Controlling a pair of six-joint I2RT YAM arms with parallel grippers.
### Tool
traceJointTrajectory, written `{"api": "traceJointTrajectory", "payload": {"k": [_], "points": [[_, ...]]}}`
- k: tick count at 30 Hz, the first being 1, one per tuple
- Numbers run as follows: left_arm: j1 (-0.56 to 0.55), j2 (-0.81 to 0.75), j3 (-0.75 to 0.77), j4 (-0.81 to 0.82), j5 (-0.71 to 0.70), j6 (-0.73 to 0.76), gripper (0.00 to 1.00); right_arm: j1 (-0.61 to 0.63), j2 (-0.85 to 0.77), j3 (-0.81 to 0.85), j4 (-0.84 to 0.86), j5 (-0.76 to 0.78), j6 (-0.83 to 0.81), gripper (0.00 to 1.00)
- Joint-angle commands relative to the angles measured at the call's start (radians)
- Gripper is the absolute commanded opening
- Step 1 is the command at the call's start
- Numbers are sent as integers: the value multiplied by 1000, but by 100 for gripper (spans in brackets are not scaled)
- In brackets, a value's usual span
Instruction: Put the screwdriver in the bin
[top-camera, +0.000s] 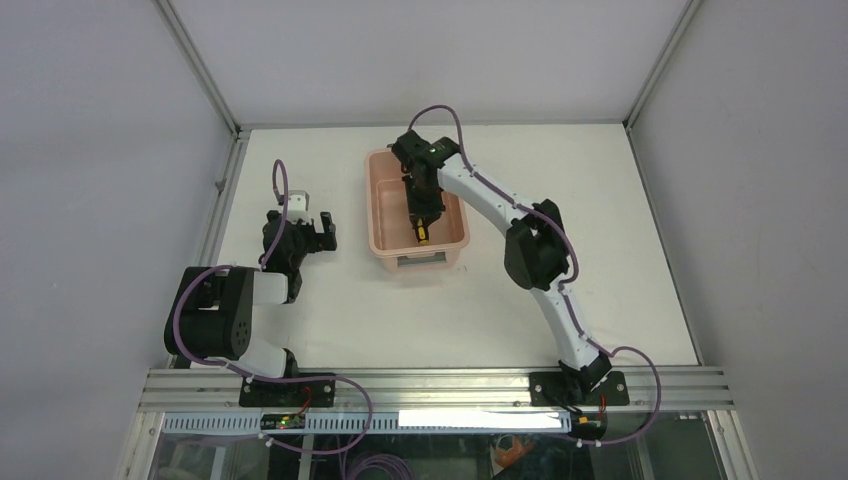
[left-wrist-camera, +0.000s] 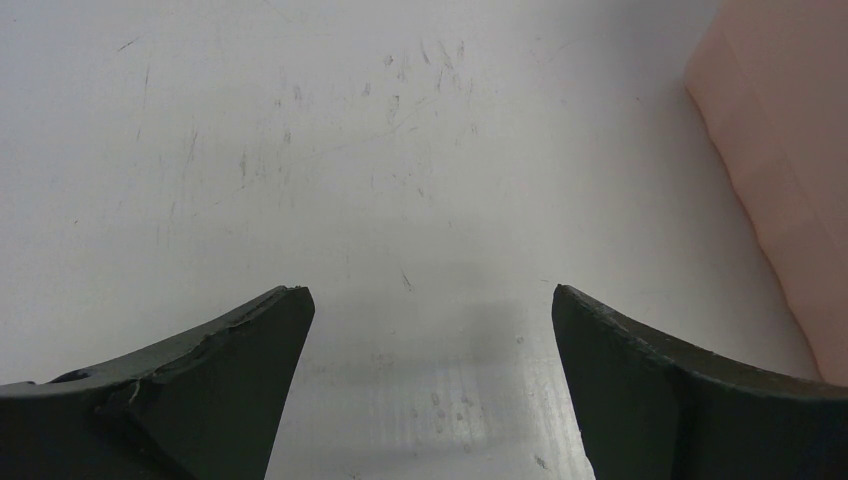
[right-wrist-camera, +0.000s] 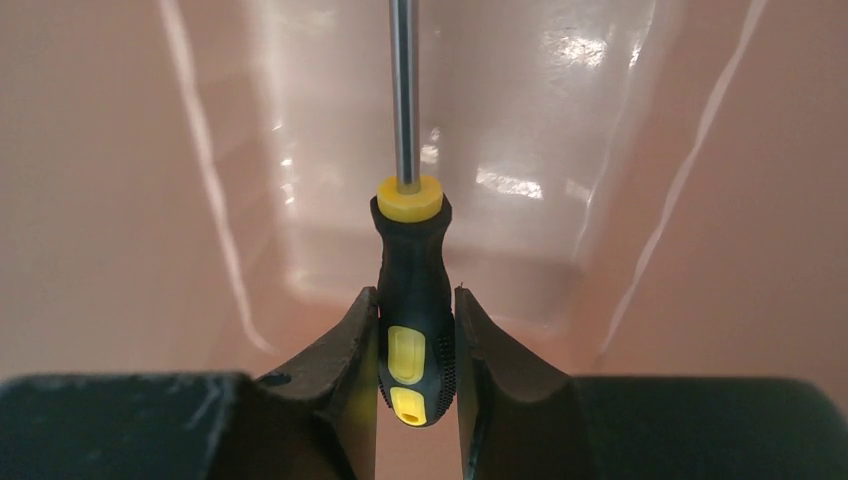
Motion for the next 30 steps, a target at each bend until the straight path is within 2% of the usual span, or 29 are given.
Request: {"api": "traceJointTrajectory", "payload": {"k": [1,3,7,9,13,24,27,29,30], "points": [[-10,-4,17,63,9,-15,99,25,29,-66,102,81,36,0],[-11,-4,17,64,9,-15,99,32,43,-92,121,106,45,0],[-10,-5,17,64,10,-15,99,39,46,-123,136,127,53,13],[-10,-5,17,63,10,-15,99,43,37,-135,137,146,57,23],[-10,-4,17,63,9,-15,99,47,2,-152,145,153,57,53],[-11,-4,17,63,9,-15,99,59,-180,-37,70,143,7,60],[-11,-5,17,64,9,-15,99,59,-233,14,29,145,-29,79],[-11,-5,17,63,9,-15,99,59,-295,19,23,146,-59,98],[-10,-4,17,63,10,-15,99,58,-327,9,28,153,-74,99]]}}
